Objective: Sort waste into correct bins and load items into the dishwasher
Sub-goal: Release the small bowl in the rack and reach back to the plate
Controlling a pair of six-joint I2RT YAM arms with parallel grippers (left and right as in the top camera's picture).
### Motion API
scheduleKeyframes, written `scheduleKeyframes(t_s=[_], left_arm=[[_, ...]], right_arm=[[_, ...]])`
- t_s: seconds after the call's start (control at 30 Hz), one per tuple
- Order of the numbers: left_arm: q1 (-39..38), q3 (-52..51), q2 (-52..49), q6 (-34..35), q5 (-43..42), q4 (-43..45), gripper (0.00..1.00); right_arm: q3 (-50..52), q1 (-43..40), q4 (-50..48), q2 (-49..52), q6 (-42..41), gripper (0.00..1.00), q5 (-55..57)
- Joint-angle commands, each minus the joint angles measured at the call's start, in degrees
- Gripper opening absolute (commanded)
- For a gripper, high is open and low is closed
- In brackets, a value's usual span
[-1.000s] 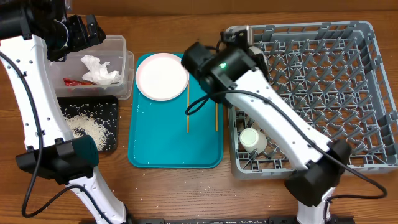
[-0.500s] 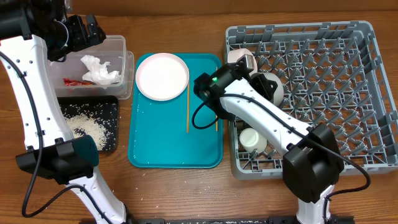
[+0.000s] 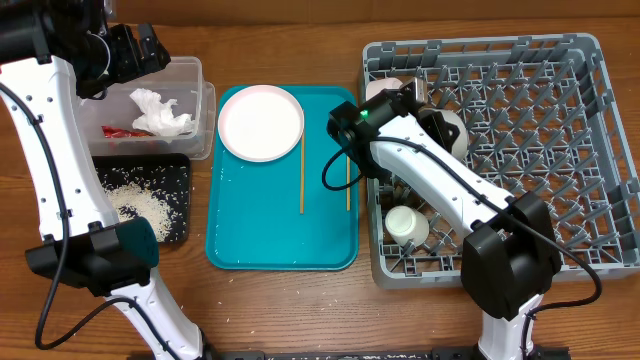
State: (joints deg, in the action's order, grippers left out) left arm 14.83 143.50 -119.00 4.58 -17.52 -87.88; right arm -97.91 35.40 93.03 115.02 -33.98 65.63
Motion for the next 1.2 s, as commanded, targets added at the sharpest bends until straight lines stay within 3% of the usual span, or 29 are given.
scheduleKeyframes(t_s=[0.0,0.8,0.93,1.07,1.17], left_arm=[[-0.1,-0.2,0.6,0.8,0.1,0.1,1.0],[-0.1,-0.2,0.6,0.8,0.1,0.1,1.0],[-0.1,-0.2,0.6,0.8,0.1,0.1,1.0],[-0.1,-0.2,0.6,0.8,0.1,0.1,1.0],[-0.1,-0.2,0.6,0.8,0.1,0.1,1.0]], right_arm=[[0.1,0.3,-0.3,0.0,-0.1,0.04,-1.2],[0.1,3.9,0.5,4.6,2.5,0.04,-6.6],[0.0,4.2,4.1,4.6,2.5,0.18,-9.2],[0.0,5.1,4.1,4.6,2.5,0.25,-13.0],[-0.1,6.6,4.1,4.6,2.5,0.35,-13.0]])
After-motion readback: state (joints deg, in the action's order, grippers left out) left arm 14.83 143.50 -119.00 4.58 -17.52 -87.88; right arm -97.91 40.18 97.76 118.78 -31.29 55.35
